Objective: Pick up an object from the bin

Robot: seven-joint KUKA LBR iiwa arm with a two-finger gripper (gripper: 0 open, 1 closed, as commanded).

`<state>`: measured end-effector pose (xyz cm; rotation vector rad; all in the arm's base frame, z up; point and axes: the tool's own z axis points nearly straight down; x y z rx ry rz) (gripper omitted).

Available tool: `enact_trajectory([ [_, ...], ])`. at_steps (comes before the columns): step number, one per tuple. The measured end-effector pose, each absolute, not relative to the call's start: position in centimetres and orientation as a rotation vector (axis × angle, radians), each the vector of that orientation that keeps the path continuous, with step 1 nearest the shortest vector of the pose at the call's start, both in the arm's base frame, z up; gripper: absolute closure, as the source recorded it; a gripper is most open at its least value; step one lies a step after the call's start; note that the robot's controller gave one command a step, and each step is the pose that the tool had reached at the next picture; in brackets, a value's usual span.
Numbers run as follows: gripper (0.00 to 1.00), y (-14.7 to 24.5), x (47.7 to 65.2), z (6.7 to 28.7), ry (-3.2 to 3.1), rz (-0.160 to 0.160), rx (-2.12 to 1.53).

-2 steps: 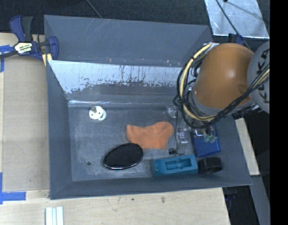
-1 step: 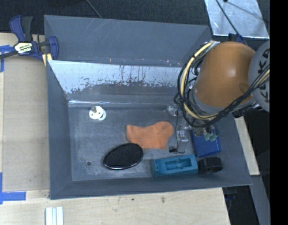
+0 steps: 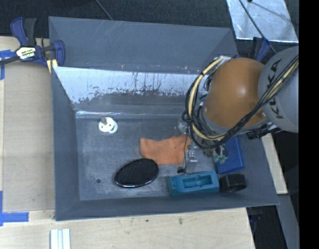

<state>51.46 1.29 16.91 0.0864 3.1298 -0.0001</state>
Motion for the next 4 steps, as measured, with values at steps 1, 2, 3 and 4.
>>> enact_trajectory([
  [1,0.00,1.3,53.5,10.9,3.131,0.001,0.147],
  [2,1.00,1.5,52.2,7.1,3.131,0.001,0.042],
  [3,1.00,1.5,52.2,7.1,3.131,0.001,0.042],
  [4,1.00,2.2,53.3,12.1,3.139,0.000,0.024],
])
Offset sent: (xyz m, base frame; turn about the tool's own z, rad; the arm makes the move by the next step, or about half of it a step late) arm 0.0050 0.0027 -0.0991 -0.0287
